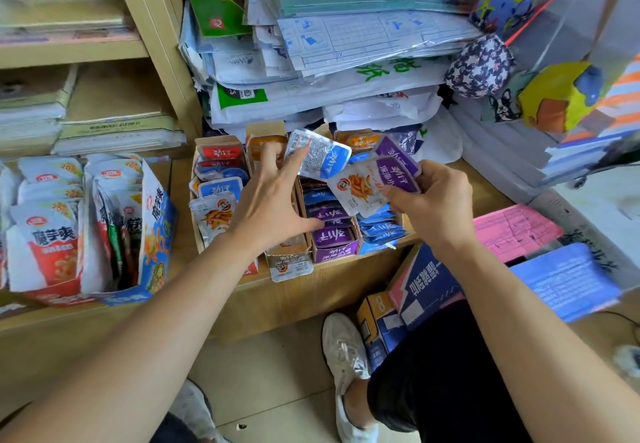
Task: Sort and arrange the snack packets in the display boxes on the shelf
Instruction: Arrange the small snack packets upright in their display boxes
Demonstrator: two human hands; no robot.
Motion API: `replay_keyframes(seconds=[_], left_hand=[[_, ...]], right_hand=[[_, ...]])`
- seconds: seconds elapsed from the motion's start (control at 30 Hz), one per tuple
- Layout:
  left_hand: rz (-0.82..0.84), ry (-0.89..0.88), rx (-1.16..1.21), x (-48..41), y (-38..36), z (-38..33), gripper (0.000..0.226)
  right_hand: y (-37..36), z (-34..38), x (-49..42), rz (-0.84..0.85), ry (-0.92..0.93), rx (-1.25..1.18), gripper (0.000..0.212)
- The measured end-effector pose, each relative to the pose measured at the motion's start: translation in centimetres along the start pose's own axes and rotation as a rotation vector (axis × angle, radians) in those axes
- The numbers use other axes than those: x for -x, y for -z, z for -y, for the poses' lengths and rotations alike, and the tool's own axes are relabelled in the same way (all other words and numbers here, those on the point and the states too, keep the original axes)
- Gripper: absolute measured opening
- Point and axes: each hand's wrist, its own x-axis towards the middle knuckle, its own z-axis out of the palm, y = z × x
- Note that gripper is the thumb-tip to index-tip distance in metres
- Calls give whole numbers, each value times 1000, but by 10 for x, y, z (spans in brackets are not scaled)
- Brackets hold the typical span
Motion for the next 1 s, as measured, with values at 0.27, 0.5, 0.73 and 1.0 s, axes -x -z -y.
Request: replay_keyframes(seconds=[0.27, 0.5, 0.73, 1.0], left_hand=[[-17, -35, -45, -9, -5, 3, 121], [-11, -77, -34, -14, -4, 11, 124], [5, -106, -37, -18, -4, 9, 120], [-175, -107, 14, -32, -12, 22, 77]], right_hand=[[0, 0, -1, 25, -12, -89, 19], [-3, -2, 1, 16, 7, -160, 22], [-3, -5, -2, 57, -103, -293, 15], [-10, -7, 2, 131, 35, -267, 15]])
